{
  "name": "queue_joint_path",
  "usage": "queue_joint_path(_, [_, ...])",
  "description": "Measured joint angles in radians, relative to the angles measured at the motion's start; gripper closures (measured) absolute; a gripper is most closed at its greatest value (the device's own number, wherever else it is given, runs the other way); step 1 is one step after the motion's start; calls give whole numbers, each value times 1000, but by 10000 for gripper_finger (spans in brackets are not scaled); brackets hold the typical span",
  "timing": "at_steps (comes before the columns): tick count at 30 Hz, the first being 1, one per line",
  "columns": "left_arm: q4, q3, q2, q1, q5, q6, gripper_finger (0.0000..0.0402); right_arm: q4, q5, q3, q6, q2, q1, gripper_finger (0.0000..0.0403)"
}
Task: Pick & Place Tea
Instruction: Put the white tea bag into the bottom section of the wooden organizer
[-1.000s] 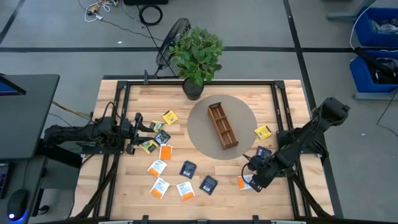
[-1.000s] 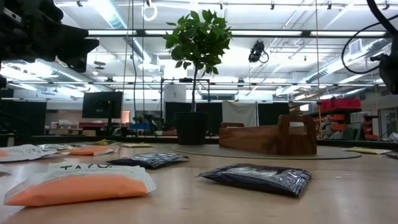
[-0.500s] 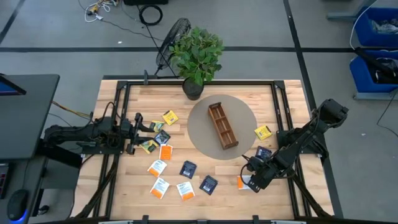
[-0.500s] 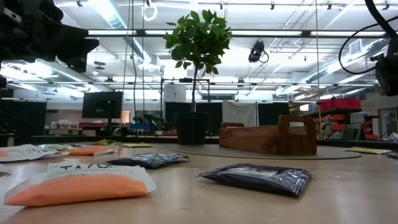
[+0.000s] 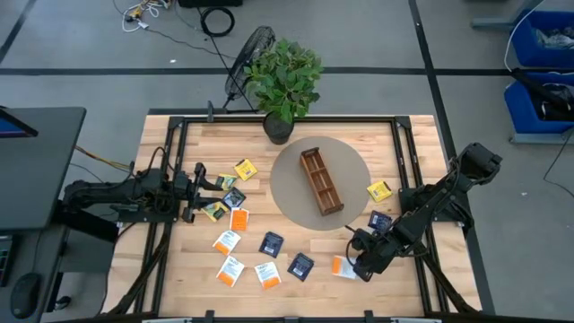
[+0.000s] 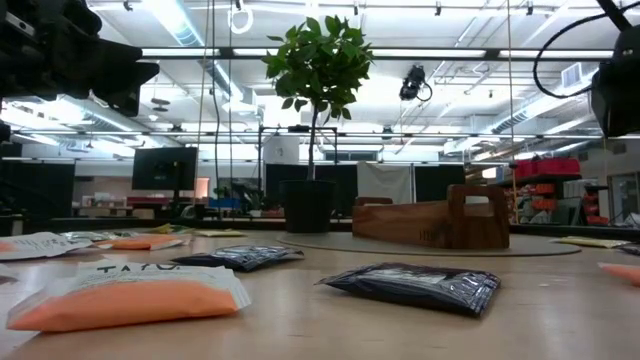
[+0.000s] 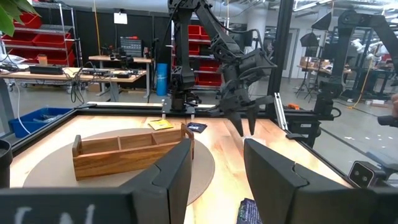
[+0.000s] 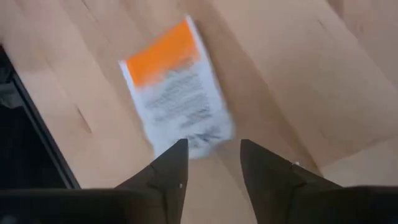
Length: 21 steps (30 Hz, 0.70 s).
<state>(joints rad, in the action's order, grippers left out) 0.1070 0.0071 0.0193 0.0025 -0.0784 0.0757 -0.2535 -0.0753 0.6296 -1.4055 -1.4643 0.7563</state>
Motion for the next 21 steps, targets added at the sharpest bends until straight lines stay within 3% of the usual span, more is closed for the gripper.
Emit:
queue_joint_path(6, [0,0,0,0,0,0,250,-27,-12,0,-15,0,0,263])
queue_joint_path(11, [0,0,0,0,0,0,250,54,-14,0,-16,-1,2,264])
queue_joint_path(21, [-2,0,0,0,0,13,250,97,-18,4,0,-98,8,181])
